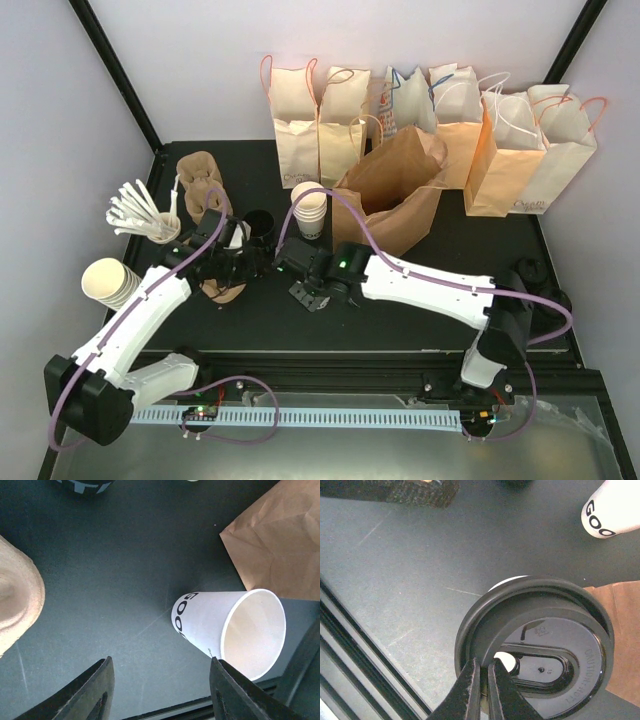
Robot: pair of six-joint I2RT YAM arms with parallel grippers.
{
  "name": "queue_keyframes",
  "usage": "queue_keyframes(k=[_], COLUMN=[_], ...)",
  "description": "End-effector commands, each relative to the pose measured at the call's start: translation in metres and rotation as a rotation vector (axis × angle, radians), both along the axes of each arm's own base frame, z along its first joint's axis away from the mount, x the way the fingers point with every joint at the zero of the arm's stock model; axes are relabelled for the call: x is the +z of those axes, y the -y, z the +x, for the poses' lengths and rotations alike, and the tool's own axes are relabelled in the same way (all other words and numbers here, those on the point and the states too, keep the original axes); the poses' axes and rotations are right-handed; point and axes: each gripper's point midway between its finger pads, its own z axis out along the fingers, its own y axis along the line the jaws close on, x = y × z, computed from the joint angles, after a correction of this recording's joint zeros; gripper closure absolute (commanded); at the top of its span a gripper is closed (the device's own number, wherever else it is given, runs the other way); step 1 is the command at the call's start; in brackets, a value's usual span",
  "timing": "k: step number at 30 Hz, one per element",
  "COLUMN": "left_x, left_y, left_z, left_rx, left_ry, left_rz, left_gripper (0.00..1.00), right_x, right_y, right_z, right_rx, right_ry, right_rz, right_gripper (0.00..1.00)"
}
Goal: Pack the takeout coffee
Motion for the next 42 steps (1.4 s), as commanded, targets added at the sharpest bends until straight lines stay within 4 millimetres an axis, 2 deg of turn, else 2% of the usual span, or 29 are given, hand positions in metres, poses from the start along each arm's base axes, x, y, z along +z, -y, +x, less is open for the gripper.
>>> queue_keyframes(k=[1, 8, 13, 19, 26, 30, 37, 41, 42], left_x=[0.006, 0.002, 0.0, -0.004, -0.007, -0.008, -0.01, -0.011, -0.012], left_y=[0.006, 0.009, 0.009, 0.008, 0.01, 0.009, 0.01, 0.012, 0.013], left_z=[0.003, 0.002, 0.002, 0.002, -0.001, -0.003, -0.004, -0.003, -0.003], left_rx=[-0.021, -0.043, -0.052, -0.058, -0.067, -0.07, -0.075, -0.08, -0.083], left_ry=[0.023, 0.012, 0.008, 0.0, -0.017, -0.021, -0.028, -0.033, -0.037], left_rz=[-0.075, -0.106, -0.11, -0.119, -0.14, -0.141, -0.149, -0.159, -0.165], left_gripper=[0.45, 0.45, 0.45, 0.45, 0.45, 0.45, 0.45, 0.45, 0.43], right_x=[-0.007, -0.018, -0.03, -0.036, -0.036, -0.038, -0.026, -0.008, -0.003], right_y=[0.0, -0.007, -0.002, -0.002, -0.011, -0.014, -0.018, -0.02, -0.021], right_z=[0.008, 0.011, 0.016, 0.015, 0.016, 0.018, 0.023, 0.025, 0.025], right_rx=[0.001, 0.004, -0.02, -0.021, -0.011, -0.009, -0.019, -0.025, -0.024], right_ry=[0.032, 0.024, 0.027, 0.014, 0.008, 0.01, 0.034, 0.051, 0.057], right_rz=[-0.085, -0.122, -0.182, -0.2, -0.192, -0.198, -0.186, -0.146, -0.133], right_gripper=[0.95, 0.94, 0.94, 0.93, 0.88, 0.82, 0.71, 0.61, 0.56])
